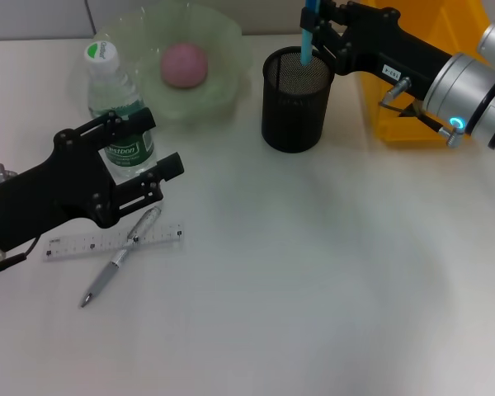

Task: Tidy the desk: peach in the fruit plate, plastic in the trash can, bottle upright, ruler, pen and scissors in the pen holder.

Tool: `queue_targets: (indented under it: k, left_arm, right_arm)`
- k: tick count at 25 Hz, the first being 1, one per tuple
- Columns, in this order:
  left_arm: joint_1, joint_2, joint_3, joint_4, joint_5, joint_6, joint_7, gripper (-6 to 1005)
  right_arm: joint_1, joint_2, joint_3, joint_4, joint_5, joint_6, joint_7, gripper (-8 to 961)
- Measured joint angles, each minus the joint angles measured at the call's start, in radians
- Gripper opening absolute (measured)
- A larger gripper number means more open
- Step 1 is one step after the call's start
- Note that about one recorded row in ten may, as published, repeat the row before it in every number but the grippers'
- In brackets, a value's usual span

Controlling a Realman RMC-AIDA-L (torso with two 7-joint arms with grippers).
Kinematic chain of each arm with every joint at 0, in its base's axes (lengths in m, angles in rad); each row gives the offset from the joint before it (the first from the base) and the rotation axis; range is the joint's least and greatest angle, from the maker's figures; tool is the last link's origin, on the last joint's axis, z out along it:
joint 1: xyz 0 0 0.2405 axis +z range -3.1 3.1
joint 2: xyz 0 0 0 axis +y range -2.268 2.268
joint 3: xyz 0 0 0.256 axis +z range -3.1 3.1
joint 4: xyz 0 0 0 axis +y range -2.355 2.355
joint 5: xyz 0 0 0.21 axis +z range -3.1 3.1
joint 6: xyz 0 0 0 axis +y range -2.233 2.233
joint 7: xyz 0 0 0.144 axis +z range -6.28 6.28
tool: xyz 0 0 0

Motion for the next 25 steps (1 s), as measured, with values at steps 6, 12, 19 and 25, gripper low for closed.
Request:
queue_targets:
  k: [6,12,19,25]
  left_arm:
    - [-0.004,0.000,0.000,0.003,0.000,-0.014,0.000,698]
    - [-0.010,0.000,0.000,0.004,0.000,-0.032,0.000,698]
    - [-0.018,0.000,0.001,0.003,0.004,-0.043,0.000,698]
    - [-0.022,0.000,0.001,0.004,0.002,-0.045,-0.001,698]
  right_arm:
    - [0.006,0.000,-0.002,0.006,-0.002,0.024,-0.001,254]
    - [0.006,0.000,-0.002,0.007,0.000,0.052,-0.001,293]
    - [0.001,0.000,0.006,0.007,0.001,0.065,-0.002,334]
    - [-0.006,0.000,0.008,0.007,0.002,0.051,-0.002,356]
